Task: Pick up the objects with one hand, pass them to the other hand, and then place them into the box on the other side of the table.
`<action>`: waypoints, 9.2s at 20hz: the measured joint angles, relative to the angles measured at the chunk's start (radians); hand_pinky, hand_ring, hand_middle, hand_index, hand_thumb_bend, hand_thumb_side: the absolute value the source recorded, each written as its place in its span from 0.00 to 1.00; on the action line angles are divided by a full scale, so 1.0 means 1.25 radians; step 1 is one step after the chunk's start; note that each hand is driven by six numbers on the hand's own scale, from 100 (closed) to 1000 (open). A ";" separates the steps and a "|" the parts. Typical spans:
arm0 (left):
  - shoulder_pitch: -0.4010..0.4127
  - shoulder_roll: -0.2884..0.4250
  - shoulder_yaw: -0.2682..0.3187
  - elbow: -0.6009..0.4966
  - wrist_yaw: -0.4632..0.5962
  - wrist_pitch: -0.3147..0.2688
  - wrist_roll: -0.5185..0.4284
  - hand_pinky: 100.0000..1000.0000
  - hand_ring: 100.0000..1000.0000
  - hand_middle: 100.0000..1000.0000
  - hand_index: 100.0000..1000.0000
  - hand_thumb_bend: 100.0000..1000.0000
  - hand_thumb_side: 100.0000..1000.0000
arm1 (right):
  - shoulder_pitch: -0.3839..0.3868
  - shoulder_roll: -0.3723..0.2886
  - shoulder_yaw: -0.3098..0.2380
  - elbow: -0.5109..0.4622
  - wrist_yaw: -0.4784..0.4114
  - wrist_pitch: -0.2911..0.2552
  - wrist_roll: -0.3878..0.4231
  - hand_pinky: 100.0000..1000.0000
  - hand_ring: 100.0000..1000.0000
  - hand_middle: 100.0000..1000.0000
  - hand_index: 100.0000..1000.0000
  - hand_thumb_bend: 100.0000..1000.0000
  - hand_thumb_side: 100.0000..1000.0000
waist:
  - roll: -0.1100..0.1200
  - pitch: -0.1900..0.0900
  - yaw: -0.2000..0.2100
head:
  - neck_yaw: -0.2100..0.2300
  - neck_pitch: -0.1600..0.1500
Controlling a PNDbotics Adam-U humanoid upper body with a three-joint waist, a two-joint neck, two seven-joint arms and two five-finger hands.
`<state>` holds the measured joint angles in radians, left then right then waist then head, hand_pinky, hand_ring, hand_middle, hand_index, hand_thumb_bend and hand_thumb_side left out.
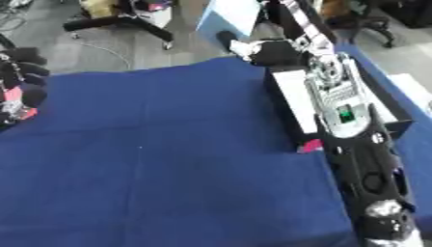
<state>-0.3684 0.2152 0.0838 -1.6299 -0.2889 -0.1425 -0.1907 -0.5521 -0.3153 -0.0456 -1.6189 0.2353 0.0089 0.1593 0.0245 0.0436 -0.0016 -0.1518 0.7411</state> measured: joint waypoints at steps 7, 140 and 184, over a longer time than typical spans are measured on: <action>0.050 0.002 0.026 -0.059 -0.002 -0.005 -0.021 0.58 0.60 0.60 0.79 0.77 0.62 | -0.031 -0.091 -0.036 0.150 0.088 0.088 0.067 0.66 0.50 0.43 0.50 0.00 0.08 | 0.000 0.000 0.025 | -0.038 -0.015; -0.132 -0.005 -0.166 0.046 0.349 0.028 -0.326 0.47 0.42 0.39 0.52 0.49 0.18 | 0.004 0.183 0.216 -0.080 0.016 -0.455 0.229 0.83 0.84 0.87 0.95 0.11 0.37 | -0.013 -0.008 0.004 | 0.132 0.019; -0.157 -0.055 -0.193 0.041 0.231 -0.049 -0.351 0.49 0.42 0.40 0.53 0.47 0.18 | -0.016 0.208 0.212 -0.071 0.136 -0.156 0.356 0.72 0.61 0.55 0.66 0.30 0.45 | -0.015 -0.008 -0.003 | 0.118 0.019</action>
<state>-0.5643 0.1470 -0.1578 -1.5790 -0.0004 -0.2041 -0.6294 -0.5722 -0.0552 0.2191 -1.7074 0.4048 -0.1859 0.6046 0.0057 0.0340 -0.0053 -0.0042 0.7645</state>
